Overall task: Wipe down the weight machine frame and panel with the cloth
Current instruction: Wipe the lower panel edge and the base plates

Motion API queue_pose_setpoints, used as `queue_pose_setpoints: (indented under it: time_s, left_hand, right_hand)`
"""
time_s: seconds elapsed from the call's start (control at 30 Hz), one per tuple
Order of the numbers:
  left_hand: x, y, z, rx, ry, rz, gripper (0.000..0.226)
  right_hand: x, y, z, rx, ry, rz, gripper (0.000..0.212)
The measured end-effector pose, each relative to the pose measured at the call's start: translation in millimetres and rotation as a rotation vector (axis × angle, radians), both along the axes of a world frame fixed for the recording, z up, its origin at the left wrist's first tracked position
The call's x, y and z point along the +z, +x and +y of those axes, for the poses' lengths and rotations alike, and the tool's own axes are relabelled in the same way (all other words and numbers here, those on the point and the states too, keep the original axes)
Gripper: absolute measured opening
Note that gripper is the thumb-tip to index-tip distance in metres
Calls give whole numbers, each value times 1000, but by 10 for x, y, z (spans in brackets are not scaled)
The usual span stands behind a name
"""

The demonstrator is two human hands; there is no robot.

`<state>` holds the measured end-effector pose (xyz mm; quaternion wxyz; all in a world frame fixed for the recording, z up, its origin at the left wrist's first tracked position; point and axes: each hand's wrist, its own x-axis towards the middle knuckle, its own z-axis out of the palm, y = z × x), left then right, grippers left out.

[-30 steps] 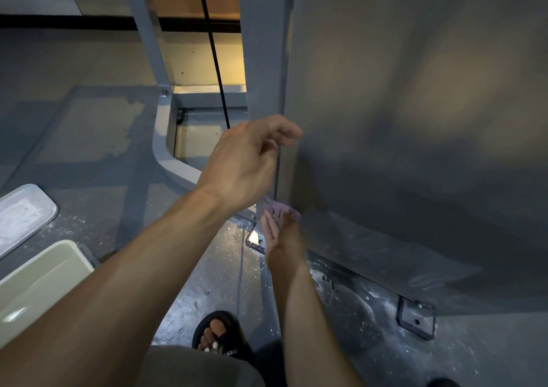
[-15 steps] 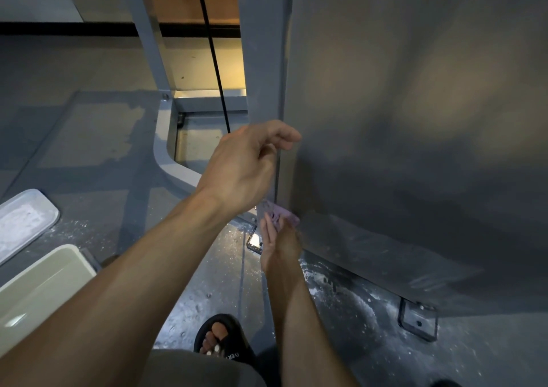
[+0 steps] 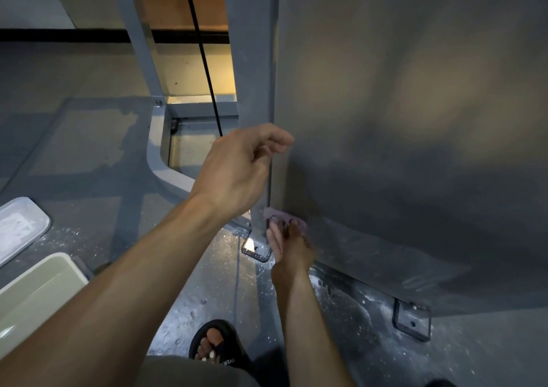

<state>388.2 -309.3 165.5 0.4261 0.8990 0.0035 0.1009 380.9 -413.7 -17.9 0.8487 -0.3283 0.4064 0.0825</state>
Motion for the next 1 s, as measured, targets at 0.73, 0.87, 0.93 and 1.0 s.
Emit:
queue_pose_setpoints:
  time_s: [0.73,0.87,0.93,1.0]
  left_hand:
    - [10,16,-107,-50,0,0,39]
    - [3,40,-127,-51,5,-17,35]
    - [3,39,-129,-52,10,-10,36]
    - [8,27,-129,-48,6,-5,37]
  right_hand:
    - [-7,-29,-200,-21,-144,28,23]
    - [151,-45,-264,-44,-224,-120,21]
    - [124,-69,-287,-38,-240,-66,19]
    - [75,-85,-301,-37,-232,28,17]
